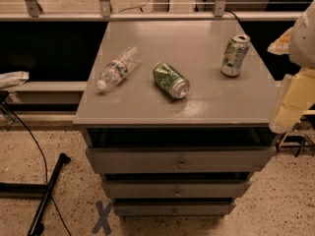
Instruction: Move 7up can near green can
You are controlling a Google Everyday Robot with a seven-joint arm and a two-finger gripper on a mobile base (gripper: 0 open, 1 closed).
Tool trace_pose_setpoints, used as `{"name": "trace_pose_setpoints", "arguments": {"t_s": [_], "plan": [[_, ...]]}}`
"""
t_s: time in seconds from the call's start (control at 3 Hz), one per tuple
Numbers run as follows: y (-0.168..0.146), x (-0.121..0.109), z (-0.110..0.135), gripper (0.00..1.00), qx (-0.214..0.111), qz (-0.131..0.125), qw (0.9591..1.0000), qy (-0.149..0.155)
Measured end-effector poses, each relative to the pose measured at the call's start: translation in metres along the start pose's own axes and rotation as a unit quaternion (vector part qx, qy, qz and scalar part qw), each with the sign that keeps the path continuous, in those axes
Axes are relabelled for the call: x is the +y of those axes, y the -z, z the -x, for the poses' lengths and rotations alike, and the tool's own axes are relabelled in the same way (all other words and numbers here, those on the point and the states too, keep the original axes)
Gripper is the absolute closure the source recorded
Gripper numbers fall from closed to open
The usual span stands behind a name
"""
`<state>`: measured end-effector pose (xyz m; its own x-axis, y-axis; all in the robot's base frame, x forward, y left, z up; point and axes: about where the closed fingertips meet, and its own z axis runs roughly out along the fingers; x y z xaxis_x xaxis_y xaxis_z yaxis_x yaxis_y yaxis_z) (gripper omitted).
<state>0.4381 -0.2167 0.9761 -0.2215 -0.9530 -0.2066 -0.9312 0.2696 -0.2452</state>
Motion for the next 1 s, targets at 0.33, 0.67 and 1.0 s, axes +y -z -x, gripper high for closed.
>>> {"name": "trace_pose_setpoints", "arguments": {"t_s": [0.33, 0.67, 1.0], "plan": [[0.0, 0.0, 0.0, 0.0, 0.0, 0.0, 1.0, 0.0], [-0.006, -0.033, -0.003, 0.0, -0.024, -0.036, 0.9986, -0.03], [-0.014, -0.098, -0.009, 0.0, -0.066, -0.089, 0.9915, -0.068]]}}
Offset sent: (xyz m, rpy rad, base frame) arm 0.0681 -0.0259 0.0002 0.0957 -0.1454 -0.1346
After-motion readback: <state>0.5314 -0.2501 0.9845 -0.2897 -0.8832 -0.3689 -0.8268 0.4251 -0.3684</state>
